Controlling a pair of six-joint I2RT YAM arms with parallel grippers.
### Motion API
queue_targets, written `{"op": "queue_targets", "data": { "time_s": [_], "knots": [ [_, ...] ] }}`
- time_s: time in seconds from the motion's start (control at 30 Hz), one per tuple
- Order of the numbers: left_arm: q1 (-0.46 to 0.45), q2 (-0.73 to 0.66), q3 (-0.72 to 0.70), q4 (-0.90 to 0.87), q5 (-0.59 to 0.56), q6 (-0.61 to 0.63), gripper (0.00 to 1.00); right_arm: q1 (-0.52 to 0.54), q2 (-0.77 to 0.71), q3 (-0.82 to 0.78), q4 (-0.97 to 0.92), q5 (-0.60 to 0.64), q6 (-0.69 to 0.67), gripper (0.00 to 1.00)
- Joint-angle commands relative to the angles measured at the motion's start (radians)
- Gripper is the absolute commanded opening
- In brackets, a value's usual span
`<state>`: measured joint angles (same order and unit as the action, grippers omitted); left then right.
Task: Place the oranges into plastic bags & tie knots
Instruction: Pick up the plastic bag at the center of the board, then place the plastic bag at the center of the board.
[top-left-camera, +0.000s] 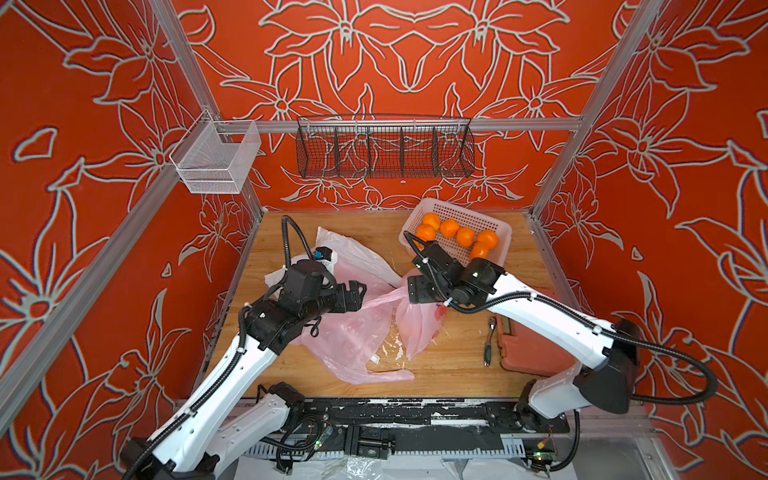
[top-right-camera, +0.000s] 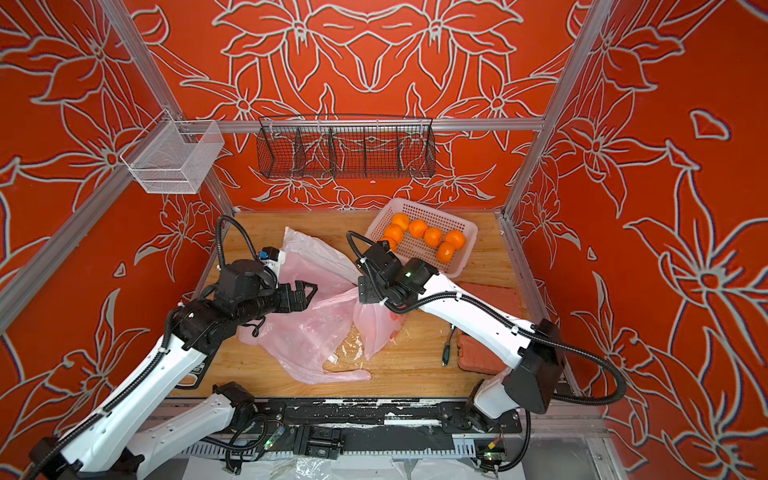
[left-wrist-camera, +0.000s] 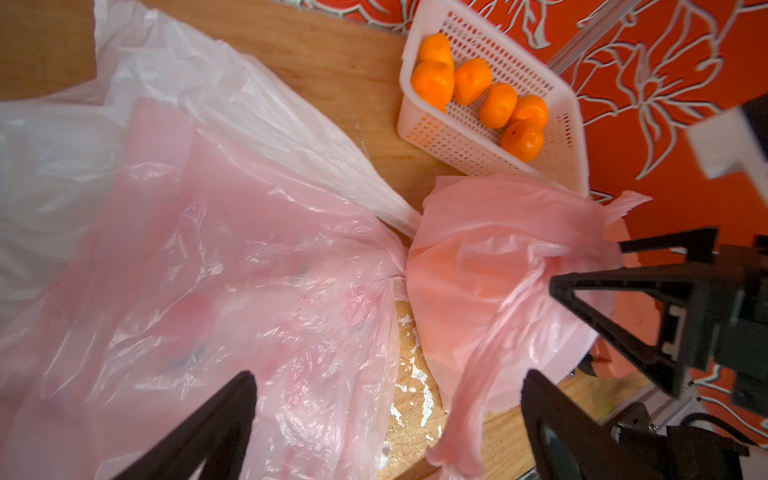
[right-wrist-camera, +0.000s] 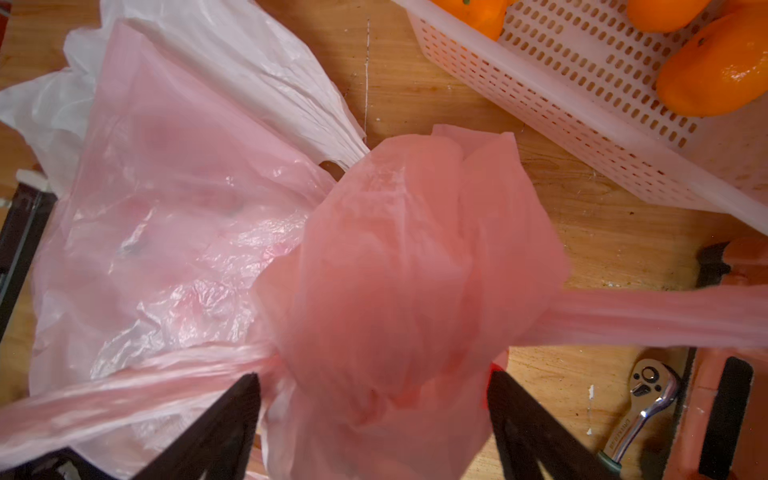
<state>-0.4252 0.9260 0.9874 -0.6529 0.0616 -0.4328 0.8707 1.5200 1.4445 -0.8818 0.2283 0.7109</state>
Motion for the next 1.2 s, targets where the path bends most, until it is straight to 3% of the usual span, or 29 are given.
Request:
{"op": "queue_targets", "data": {
  "time_s": [0.0,0.23,0.37,0.47,0.6,0.8,0.97,1.17],
  "knots": [
    [0.016,0.023,0.042,-0.074,-0.04,-0.036,0.97,0.004,0.044,0.068,-0.073,0.085,0.034,0.72],
    [0.017,0.053,0.075,-0.189,-0.136,-0.137,0.97,0.005,-0.004,0.047,-0.036,0.079,-0.005,0.19],
    [0.019,-0.015,0.0,-0.079,-0.059,-0.173,0.97,0.006,-0.114,0.047,-0.029,0.12,-0.037,0.03],
    [0.019,-0.049,-0.067,0.016,-0.014,-0.151,0.97,0.0,-0.211,0.081,-0.087,0.242,-0.063,0.0],
    [0.014,0.045,0.025,-0.035,0.002,-0.034,0.97,-0.085,-0.273,0.182,-0.242,0.363,-0.116,0.0],
    [-0.128,0.196,0.144,-0.057,-0.155,0.06,0.97,-0.375,-0.285,0.22,-0.288,0.335,-0.24,0.0],
    [-0.168,0.287,0.177,-0.038,-0.126,0.069,0.97,-0.576,-0.212,0.252,-0.271,0.376,-0.346,0.0],
    [-0.179,0.329,0.179,-0.054,-0.13,0.094,0.97,-0.819,-0.084,0.245,-0.121,0.261,-0.43,0.0]
  ]
}}
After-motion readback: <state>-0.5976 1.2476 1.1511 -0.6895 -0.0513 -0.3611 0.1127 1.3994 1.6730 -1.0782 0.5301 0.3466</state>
